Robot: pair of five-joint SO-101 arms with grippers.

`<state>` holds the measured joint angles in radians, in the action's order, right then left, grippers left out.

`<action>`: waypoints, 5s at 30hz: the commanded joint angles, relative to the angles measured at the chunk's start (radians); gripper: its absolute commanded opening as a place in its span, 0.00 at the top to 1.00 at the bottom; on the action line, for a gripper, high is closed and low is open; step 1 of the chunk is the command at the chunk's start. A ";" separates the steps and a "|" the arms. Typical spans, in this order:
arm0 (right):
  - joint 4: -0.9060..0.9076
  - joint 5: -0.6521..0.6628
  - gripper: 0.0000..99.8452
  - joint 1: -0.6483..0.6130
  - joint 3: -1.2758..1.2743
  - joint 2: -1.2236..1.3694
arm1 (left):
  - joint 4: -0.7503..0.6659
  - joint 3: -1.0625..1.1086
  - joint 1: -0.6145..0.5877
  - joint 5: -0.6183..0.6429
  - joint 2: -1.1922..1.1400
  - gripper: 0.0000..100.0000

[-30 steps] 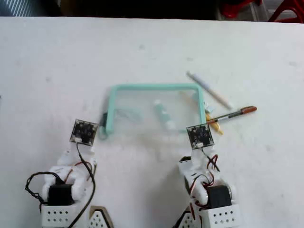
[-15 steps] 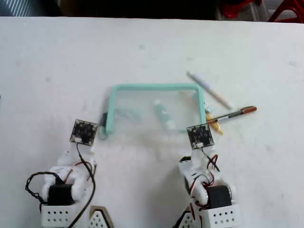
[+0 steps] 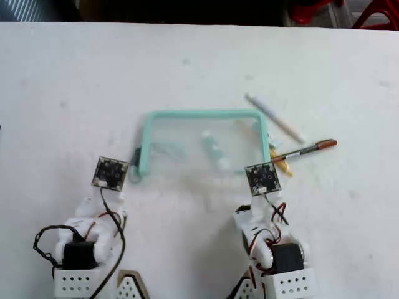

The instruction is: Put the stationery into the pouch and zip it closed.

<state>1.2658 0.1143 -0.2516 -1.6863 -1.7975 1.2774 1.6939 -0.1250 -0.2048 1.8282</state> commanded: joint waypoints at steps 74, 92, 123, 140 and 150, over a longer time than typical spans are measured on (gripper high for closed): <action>-0.309 0.381 0.98 0.346 0.081 -0.007 | -0.100 -0.887 0.504 0.692 -1.359 0.62; -0.492 0.175 0.98 0.409 0.063 0.001 | -0.095 -0.881 0.458 0.758 -1.353 0.62; -0.443 0.227 0.98 0.329 0.652 0.898 | -0.152 -0.876 0.455 0.824 -1.359 0.62; -0.349 0.129 0.98 0.298 0.881 1.435 | -0.187 -0.872 0.449 0.895 -1.360 0.62; -0.286 0.198 0.98 0.154 0.784 1.231 | -0.212 -0.799 0.429 0.893 -1.360 0.62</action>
<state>0.9712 0.2969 -0.0660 -0.8915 -0.4810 1.1132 0.8792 0.3307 0.6805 0.4718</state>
